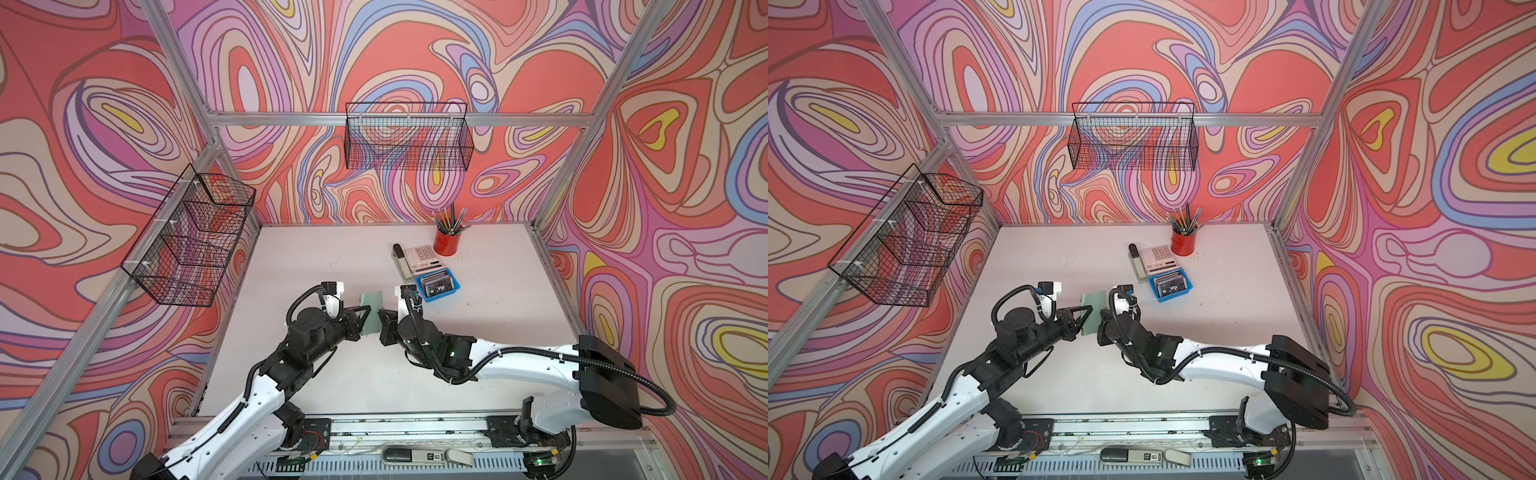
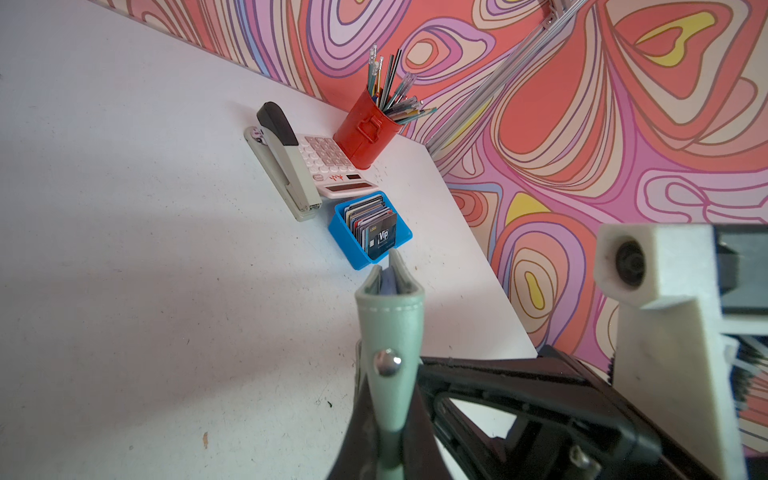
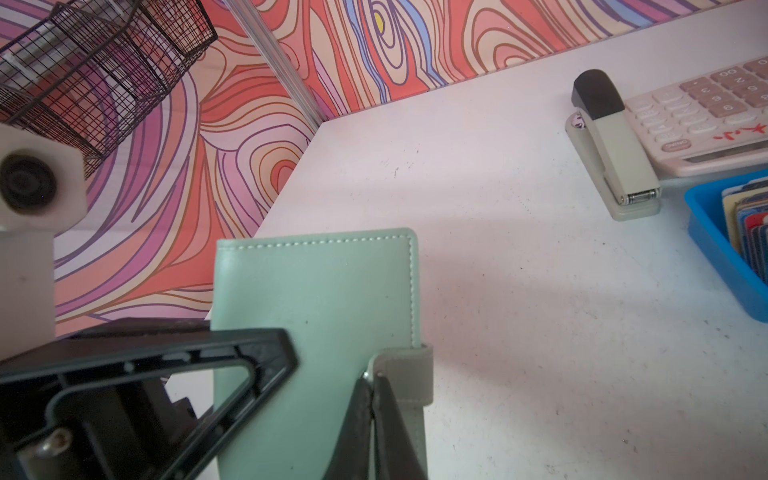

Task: Put the credit cards into the card holder

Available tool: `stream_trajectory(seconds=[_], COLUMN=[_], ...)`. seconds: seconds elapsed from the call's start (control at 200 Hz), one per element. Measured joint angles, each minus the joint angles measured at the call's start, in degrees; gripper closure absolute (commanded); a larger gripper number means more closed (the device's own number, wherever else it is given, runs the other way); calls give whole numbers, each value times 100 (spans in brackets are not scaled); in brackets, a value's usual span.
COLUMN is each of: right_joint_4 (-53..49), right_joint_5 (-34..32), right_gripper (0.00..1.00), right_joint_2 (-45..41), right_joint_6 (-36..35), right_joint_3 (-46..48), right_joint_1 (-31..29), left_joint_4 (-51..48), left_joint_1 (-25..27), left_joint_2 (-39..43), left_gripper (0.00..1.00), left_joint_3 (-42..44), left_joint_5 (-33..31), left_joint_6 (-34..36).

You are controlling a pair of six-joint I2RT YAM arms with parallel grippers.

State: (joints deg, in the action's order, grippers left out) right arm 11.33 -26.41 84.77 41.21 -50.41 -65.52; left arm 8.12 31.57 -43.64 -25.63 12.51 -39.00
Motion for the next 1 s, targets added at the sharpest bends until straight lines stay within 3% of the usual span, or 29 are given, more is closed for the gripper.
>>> stream_trajectory(seconds=[0.626, 0.896, 1.002], right_joint_4=[-15, 398, 505], right_joint_5=[-50, 702, 955], right_gripper=[100, 100, 81], right_joint_2=[-317, -490, -503], right_joint_6=[133, 334, 422], right_joint_3=[654, 1047, 1239], right_joint_1=[343, 1025, 1351], left_joint_4=[52, 400, 599], left_joint_1=[-7, -173, -227], left_joint_2=[7, -118, -146], left_gripper=[100, 100, 100], left_joint_3=[0, 0, 0], left_joint_5=[-116, 417, 601], left_joint_6=[-7, -190, -315])
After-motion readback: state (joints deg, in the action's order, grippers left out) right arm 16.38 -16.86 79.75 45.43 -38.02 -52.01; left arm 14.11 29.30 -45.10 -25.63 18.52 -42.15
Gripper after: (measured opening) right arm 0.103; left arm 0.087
